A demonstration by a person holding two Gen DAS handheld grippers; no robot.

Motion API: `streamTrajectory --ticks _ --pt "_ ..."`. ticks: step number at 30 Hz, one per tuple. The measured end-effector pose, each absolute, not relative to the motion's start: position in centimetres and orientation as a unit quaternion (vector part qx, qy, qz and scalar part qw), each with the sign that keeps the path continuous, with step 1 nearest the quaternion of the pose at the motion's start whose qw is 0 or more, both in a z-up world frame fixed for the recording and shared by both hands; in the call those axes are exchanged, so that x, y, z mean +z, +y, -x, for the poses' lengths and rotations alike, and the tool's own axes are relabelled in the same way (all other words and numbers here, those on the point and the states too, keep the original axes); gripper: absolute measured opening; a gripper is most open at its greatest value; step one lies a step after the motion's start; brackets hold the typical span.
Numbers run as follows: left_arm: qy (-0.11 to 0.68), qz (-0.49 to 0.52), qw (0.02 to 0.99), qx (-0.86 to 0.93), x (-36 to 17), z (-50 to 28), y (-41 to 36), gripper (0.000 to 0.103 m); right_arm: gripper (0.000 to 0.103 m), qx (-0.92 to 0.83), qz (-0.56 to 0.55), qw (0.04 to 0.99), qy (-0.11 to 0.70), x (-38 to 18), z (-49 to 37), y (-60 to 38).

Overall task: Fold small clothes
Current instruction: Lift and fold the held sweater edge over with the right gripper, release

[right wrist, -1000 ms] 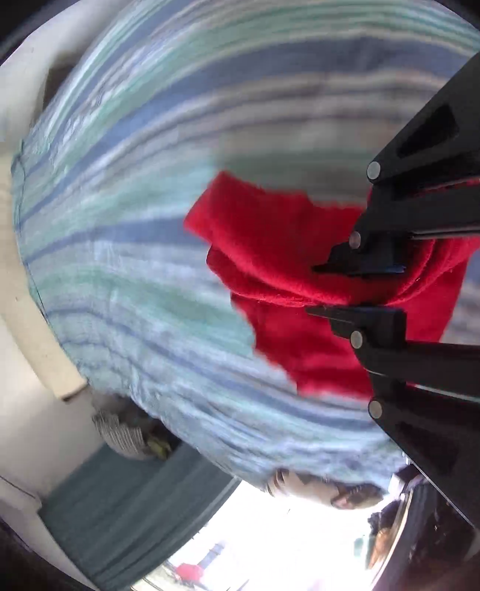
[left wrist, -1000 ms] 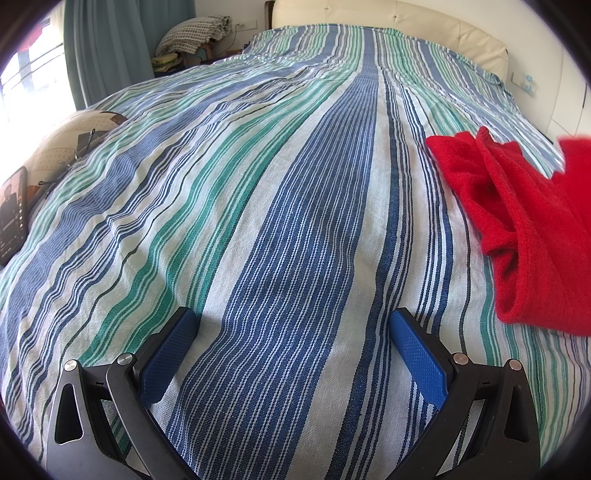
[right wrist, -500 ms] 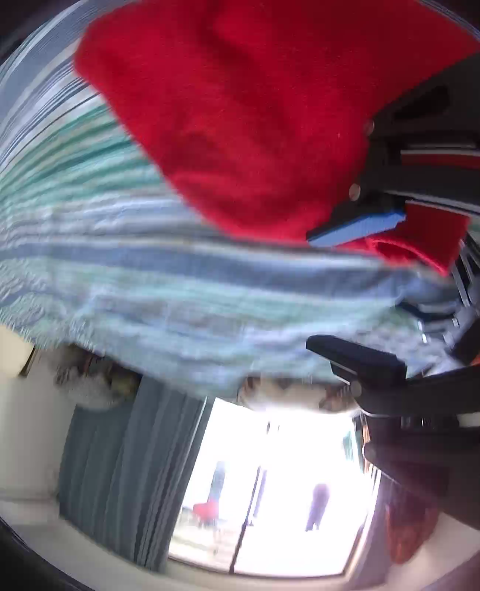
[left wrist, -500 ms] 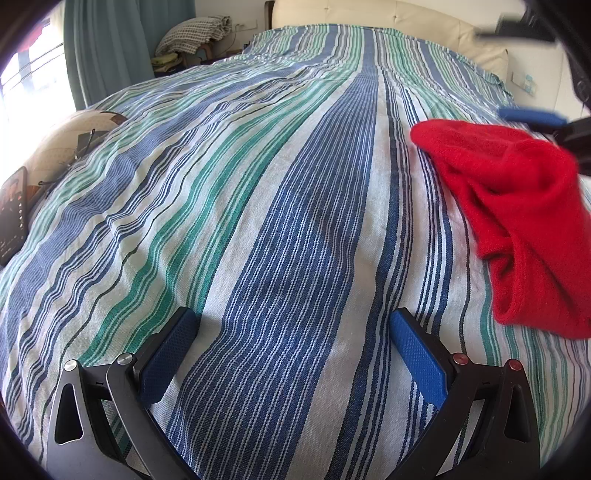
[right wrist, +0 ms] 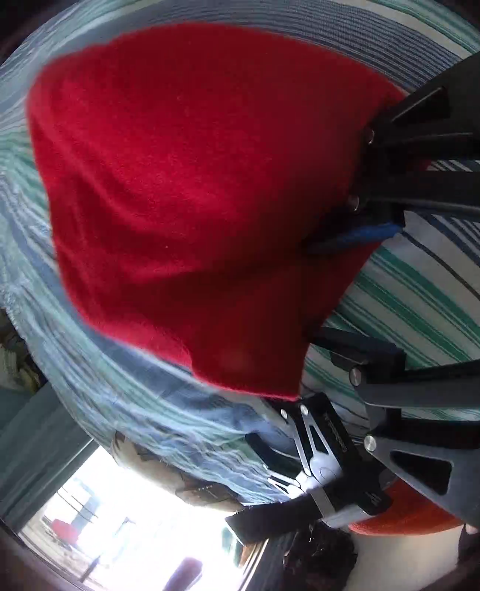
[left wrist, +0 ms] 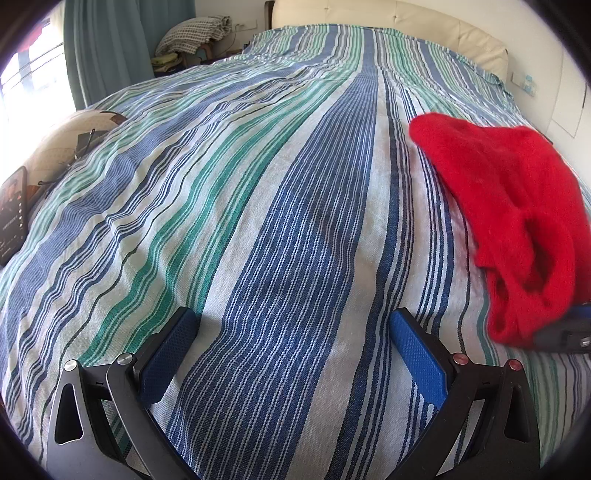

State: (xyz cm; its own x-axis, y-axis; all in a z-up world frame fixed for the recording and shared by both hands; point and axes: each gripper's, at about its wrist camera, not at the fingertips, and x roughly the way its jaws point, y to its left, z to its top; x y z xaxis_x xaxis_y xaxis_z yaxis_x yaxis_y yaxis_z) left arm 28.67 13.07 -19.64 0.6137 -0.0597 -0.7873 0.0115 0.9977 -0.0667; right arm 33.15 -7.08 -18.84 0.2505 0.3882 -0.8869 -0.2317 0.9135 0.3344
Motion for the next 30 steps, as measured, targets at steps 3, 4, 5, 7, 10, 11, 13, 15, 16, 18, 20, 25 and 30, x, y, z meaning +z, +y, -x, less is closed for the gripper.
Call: streamTrajectory --ticks 3,4,5,7,10,11,13,15,16,18,20,25,30 --pt "0.439 0.028 0.898 -0.020 -19.6 -28.7 13.1 0.103 0.042 0.215 -0.098 0.804 0.545 -14.2 -33.8 -7.8" --pt "0.439 0.028 0.898 -0.020 -19.7 -28.7 13.1 0.103 0.042 0.222 -0.085 0.821 0.519 -12.0 -34.2 -7.8" --pt "0.439 0.028 0.898 -0.020 -19.7 -28.7 13.0 0.103 0.042 0.223 -0.072 0.830 0.507 -10.7 -34.6 -7.6" --pt "0.439 0.028 0.898 -0.020 -19.6 -28.7 13.1 0.103 0.042 0.240 -0.060 0.826 0.506 -9.4 -36.1 -6.7" --pt "0.439 0.028 0.898 -0.020 -19.6 -28.7 13.1 0.103 0.042 0.264 -0.062 0.811 0.517 -10.9 -37.8 -4.5" --pt "0.439 0.028 0.898 -0.020 -19.7 -28.7 13.1 0.103 0.042 0.266 -0.068 0.803 0.530 -12.8 -38.1 -3.6" --pt "0.439 0.028 0.898 -0.020 -19.7 -28.7 13.1 0.103 0.042 0.249 -0.075 0.773 0.578 -17.7 -38.1 -2.2" --pt "0.440 0.026 0.897 -0.019 -19.7 -28.7 13.0 0.103 0.042 0.242 -0.074 0.765 0.593 -19.5 -37.0 -1.9" --pt "0.440 0.026 0.898 -0.019 -19.6 -28.7 13.0 0.103 0.042 0.246 -0.083 0.774 0.578 -18.8 -36.5 -2.3" --pt "0.440 0.027 0.898 -0.019 -19.7 -28.7 13.1 0.103 0.042 0.244 -0.114 0.793 0.546 -15.9 -35.5 -4.2" --pt "0.440 0.027 0.898 -0.019 -19.6 -28.7 13.1 0.103 0.046 0.235 -0.116 0.822 0.506 -12.8 -34.0 -6.8" --pt "0.439 0.027 0.898 -0.020 -19.6 -28.7 13.1 0.103 0.052 0.156 -0.084 0.798 0.577 -16.5 -32.4 -12.7" --pt "0.439 0.028 0.898 -0.020 -19.6 -28.7 13.2 0.103 0.035 0.164 -0.114 0.813 0.547 -13.8 -32.3 -15.4"
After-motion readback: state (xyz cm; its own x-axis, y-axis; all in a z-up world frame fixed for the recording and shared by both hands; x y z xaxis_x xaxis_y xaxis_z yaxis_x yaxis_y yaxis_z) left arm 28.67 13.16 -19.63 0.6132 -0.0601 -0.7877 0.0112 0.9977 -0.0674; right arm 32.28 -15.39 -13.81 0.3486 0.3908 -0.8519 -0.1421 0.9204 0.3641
